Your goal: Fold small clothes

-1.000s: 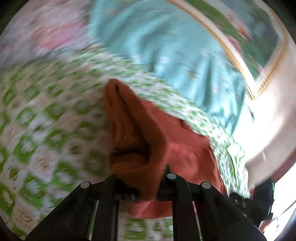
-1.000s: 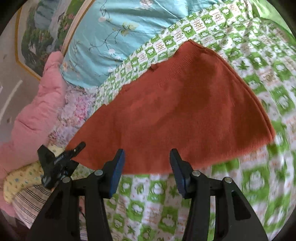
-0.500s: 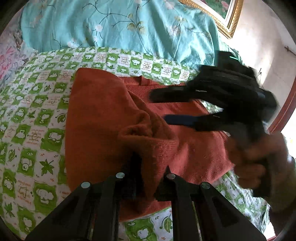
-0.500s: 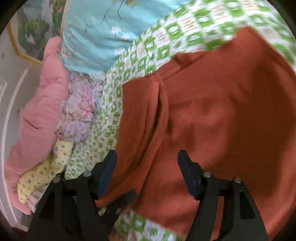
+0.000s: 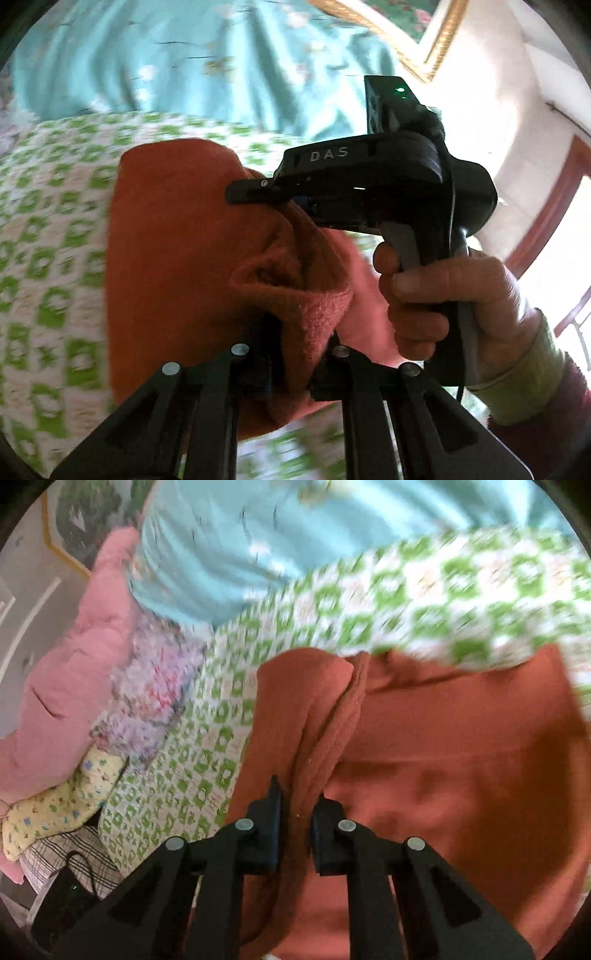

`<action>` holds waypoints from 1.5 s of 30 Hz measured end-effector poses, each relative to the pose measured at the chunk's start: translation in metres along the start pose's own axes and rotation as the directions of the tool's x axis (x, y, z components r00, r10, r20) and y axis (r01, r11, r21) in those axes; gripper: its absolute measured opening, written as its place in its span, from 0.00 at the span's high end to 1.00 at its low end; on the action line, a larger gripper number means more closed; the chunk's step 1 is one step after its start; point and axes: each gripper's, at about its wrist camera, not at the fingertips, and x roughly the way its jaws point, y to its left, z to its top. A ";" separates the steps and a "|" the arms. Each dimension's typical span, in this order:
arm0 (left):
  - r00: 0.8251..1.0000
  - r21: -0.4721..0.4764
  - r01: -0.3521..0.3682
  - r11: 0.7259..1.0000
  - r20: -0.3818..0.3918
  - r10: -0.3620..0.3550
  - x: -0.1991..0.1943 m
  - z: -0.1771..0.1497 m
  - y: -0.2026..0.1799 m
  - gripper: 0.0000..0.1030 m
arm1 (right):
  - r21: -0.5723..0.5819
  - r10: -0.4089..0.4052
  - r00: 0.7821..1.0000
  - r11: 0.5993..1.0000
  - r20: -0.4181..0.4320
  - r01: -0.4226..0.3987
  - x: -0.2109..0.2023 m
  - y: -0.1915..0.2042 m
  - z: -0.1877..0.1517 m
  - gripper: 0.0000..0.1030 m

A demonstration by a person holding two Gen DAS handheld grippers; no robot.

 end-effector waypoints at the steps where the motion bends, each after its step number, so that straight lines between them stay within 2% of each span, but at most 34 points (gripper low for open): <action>1: 1.000 0.005 0.023 1.000 -0.003 -0.023 0.007 0.003 -0.010 0.89 | -0.006 -0.013 1.000 1.000 0.017 0.013 -0.013 -0.005 0.001 0.86; 3: 0.997 0.013 0.069 0.998 -0.016 -0.069 0.024 0.006 -0.031 0.89 | -0.008 -0.045 0.998 0.999 0.044 0.045 -0.038 -0.018 0.003 0.86; 6: 0.994 0.044 0.098 0.994 -0.049 -0.096 0.053 0.002 -0.056 0.89 | 0.027 -0.102 0.993 0.995 0.068 0.100 -0.070 -0.053 -0.002 0.86; 10: 0.988 0.055 0.107 0.993 -0.114 -0.101 0.085 -0.010 -0.076 0.89 | 0.095 -0.152 0.987 0.985 0.048 0.147 -0.077 -0.093 -0.014 0.86; 13: 0.988 0.054 0.114 0.992 -0.115 -0.107 0.090 -0.012 -0.082 0.89 | 0.127 -0.149 0.988 0.982 0.047 0.142 -0.082 -0.112 -0.020 0.86; 16: 0.987 0.066 0.132 0.989 -0.104 -0.125 0.091 -0.011 -0.088 0.87 | 0.129 -0.122 0.988 0.986 0.089 0.110 -0.093 -0.116 -0.021 0.86; 20: 0.979 0.037 0.136 0.990 -0.159 -0.128 0.108 -0.017 -0.085 0.87 | 0.149 -0.147 0.987 0.979 0.065 0.136 -0.082 -0.129 -0.024 0.86; 24: 0.975 0.032 0.152 0.988 -0.170 -0.145 0.108 -0.022 -0.082 0.85 | 0.173 -0.140 0.988 0.977 0.068 0.127 -0.077 -0.139 -0.032 0.86; 27: 0.964 0.033 0.187 0.982 -0.199 -0.177 0.105 -0.023 -0.080 0.73 | 0.186 -0.137 0.987 0.975 0.078 0.121 -0.079 -0.141 -0.036 0.82; 29: 0.958 0.030 0.203 0.979 -0.214 -0.192 0.095 -0.028 -0.080 0.63 | 0.180 -0.163 0.983 0.973 0.082 0.146 -0.084 -0.138 -0.038 0.75; 32: 0.951 0.030 0.224 0.974 -0.226 -0.211 0.071 -0.033 -0.073 0.56 | 0.163 -0.220 0.971 0.965 0.095 0.203 -0.094 -0.133 -0.044 0.51; 33: 0.950 0.025 0.232 0.972 -0.221 -0.221 0.061 -0.034 -0.067 0.56 | 0.163 -0.239 0.966 0.962 0.103 0.221 -0.100 -0.131 -0.048 0.40; 34: 0.950 0.011 0.233 0.972 -0.214 -0.226 0.049 -0.033 -0.059 0.53 | 0.161 -0.248 0.962 0.960 0.111 0.229 -0.103 -0.131 -0.050 0.34; 37: 0.962 -0.034 0.212 0.977 -0.171 -0.215 0.021 -0.027 -0.033 0.45 | 0.157 -0.241 0.963 0.963 0.118 0.221 -0.111 -0.130 -0.057 0.34; 39: 0.978 -0.065 0.153 0.986 -0.134 -0.160 0.005 -0.019 -0.009 0.39 | 0.166 -0.215 0.971 0.967 0.108 0.196 -0.112 -0.131 -0.060 0.34; 41: 0.986 -0.089 0.110 0.990 -0.112 -0.120 -0.001 -0.008 0.010 0.27 | 0.174 -0.187 0.977 0.970 0.097 0.169 -0.112 -0.132 -0.064 0.33; 43: 0.990 -0.133 0.077 0.988 -0.104 -0.091 -0.003 -0.002 0.032 0.22 | 0.181 -0.175 0.981 0.971 0.081 0.158 -0.109 -0.133 -0.067 0.31; 45: 0.987 -0.197 0.057 0.979 -0.139 -0.086 0.008 0.004 0.055 0.22 | 0.193 -0.152 0.986 0.972 0.073 0.135 -0.105 -0.135 -0.068 0.31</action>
